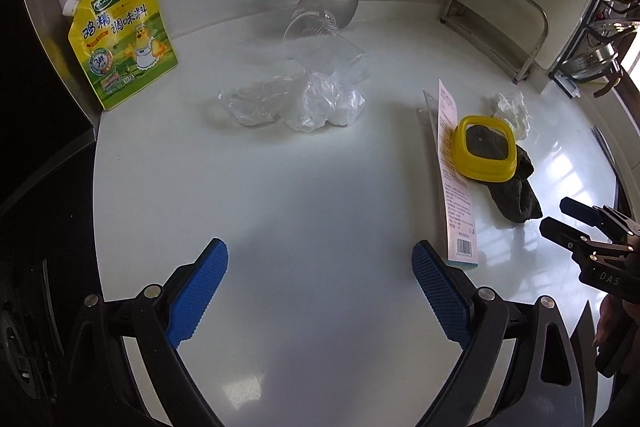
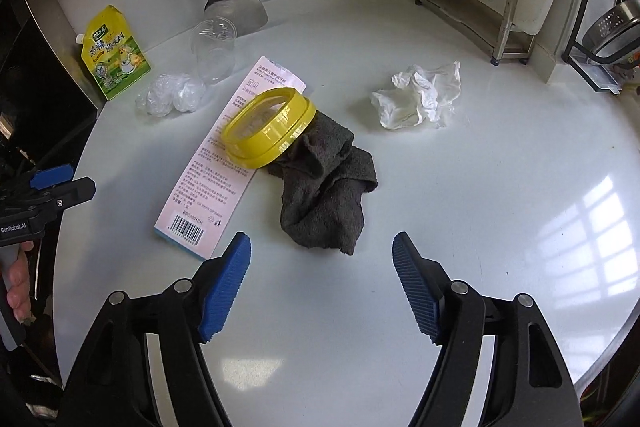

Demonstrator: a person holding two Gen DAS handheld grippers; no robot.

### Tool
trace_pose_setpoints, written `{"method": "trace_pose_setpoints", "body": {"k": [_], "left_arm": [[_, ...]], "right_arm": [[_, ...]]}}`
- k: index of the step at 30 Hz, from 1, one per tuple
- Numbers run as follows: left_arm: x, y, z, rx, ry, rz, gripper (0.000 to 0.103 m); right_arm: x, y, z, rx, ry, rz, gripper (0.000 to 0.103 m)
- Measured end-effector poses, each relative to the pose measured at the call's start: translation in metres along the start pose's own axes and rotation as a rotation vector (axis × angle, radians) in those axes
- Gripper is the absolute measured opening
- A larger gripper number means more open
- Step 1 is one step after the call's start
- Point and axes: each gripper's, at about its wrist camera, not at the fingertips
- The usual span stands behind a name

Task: Collect trash
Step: 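Grasp the grey cloth with the right tool while the left tool grasps the plastic bag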

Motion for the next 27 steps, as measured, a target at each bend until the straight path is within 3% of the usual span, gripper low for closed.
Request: {"method": "trace_pose_setpoints", "body": {"k": [13,16,17,18,19,22,27], "left_arm": [[0.043,0.038,-0.021,-0.019,-0.008,-0.013,0.091],[0.054,0.05,-0.024,-0.041,-0.01,-0.016,0.091],[0.058,0.054,-0.025,-0.048,-0.011,-0.019,0.091],[0.062,0.058,-0.026,-0.057,-0.01,-0.021,0.091],[0.066,0.062,-0.028,-0.068,-0.01,-0.022,0.091],[0.076,0.073,-0.032,-0.102,-0.015,-0.025,0.091],[0.095,0.085,-0.034,-0.139,-0.011,-0.045,0.091]], "right_arm": [[0.05,0.031,-0.01,-0.033,-0.054,-0.033,0.071],[0.058,0.03,-0.014,-0.096,-0.1,-0.036,0.07],[0.056,0.031,-0.015,-0.101,-0.083,-0.037,0.054],[0.054,0.033,-0.015,-0.102,-0.087,-0.043,0.031],[0.051,0.034,-0.015,-0.099,-0.089,-0.054,0.025],[0.035,0.031,-0.014,-0.105,-0.073,-0.046,0.021],[0.0,0.022,-0.016,-0.15,-0.121,0.016,0.019]]}}
Point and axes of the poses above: each gripper's, at about its wrist camera, not at the fingertips, and x roughly the way its jaws point, z to its right, y to its top, and after that the axes turned 11 degrees about x, right-handed
